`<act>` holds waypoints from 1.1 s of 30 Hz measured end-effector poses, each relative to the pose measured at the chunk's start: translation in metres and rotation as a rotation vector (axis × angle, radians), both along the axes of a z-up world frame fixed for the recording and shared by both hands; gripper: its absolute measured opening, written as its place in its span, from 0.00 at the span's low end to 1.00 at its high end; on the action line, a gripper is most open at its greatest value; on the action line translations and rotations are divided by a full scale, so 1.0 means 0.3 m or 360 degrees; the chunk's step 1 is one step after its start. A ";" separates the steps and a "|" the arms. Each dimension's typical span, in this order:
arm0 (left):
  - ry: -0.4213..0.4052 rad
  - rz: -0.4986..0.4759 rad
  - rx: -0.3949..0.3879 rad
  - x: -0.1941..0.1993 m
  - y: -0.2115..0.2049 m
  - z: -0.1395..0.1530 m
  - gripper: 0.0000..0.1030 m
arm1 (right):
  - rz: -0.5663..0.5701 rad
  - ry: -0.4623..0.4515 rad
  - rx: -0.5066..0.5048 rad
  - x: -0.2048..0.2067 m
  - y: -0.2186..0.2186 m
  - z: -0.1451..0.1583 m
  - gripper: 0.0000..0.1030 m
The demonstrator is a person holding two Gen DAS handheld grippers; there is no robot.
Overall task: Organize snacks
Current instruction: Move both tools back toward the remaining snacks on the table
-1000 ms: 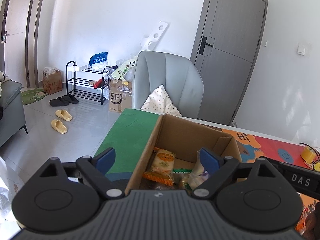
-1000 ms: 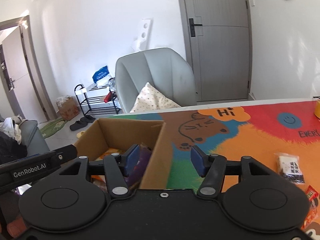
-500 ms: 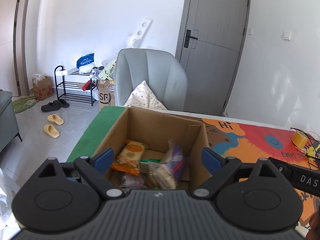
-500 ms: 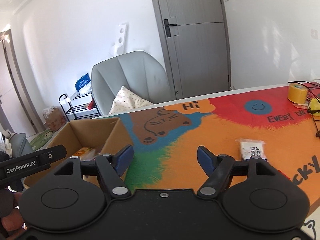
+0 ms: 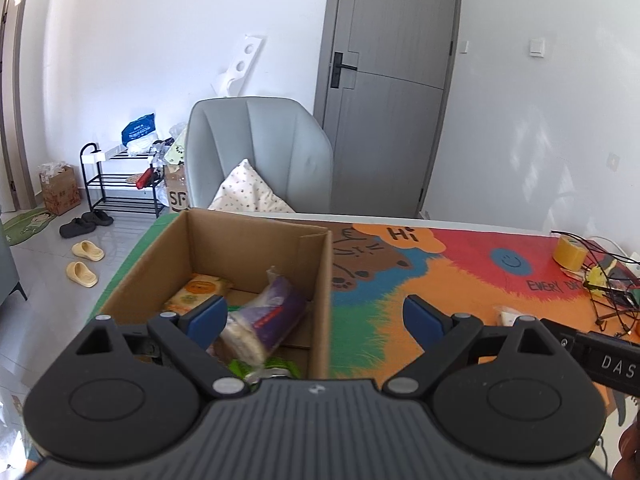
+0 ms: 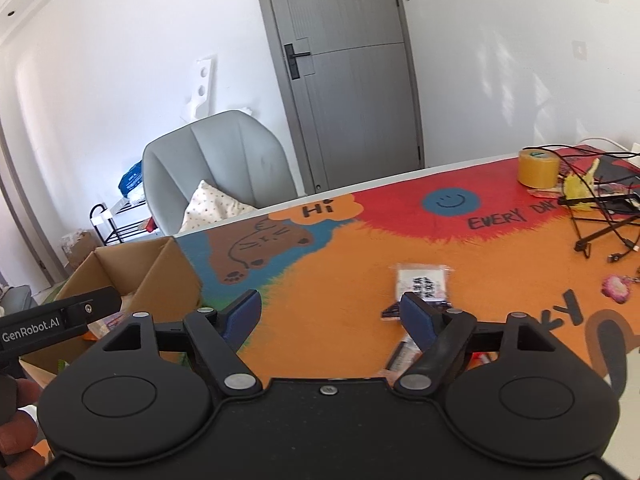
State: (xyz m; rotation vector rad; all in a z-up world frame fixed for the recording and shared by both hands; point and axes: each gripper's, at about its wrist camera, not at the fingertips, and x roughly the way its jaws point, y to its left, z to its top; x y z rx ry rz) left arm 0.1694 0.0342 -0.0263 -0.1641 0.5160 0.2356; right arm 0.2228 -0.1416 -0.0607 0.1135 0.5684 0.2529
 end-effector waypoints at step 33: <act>0.0180 -0.0316 0.0108 0.075 -0.316 -0.128 0.91 | -0.0334 0.0195 0.0081 -0.029 -0.317 -0.170 0.69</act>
